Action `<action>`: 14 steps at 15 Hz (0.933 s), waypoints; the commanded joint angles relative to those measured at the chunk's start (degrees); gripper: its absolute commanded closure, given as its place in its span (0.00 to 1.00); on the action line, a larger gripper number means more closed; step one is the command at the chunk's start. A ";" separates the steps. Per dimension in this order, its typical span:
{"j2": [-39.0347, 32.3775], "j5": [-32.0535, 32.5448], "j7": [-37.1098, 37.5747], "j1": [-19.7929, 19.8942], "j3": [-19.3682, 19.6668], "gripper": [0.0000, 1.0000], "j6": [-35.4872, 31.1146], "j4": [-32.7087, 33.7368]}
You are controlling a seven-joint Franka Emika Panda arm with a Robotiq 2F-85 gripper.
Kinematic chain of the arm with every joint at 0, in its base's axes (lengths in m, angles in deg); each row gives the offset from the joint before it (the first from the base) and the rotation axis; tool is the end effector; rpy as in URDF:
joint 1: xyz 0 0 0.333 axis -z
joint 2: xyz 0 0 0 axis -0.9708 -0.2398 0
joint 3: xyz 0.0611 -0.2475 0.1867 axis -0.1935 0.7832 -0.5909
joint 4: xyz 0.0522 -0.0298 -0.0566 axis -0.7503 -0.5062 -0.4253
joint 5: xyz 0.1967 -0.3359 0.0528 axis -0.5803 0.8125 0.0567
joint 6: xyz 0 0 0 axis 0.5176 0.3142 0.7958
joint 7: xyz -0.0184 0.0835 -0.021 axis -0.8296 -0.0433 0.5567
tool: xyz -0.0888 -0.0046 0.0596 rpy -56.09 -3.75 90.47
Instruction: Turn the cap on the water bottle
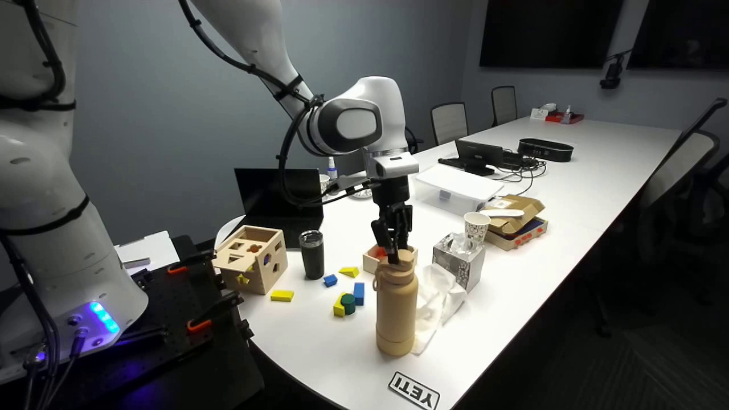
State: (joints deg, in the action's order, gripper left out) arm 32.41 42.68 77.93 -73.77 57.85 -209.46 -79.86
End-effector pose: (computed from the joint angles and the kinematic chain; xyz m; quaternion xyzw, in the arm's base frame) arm 0.5067 -0.2671 0.2438 0.8059 -0.5713 0.0679 0.1400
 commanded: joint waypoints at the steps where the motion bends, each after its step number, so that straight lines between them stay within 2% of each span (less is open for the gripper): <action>1: -2.01 0.85 4.17 -0.28 -0.02 0.80 4.01 1.81; 14: -5.54 0.35 17.42 0.24 -1.32 0.80 11.95 7.78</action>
State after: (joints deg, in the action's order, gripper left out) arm 28.90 42.71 91.59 -73.80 57.28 -200.59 -73.43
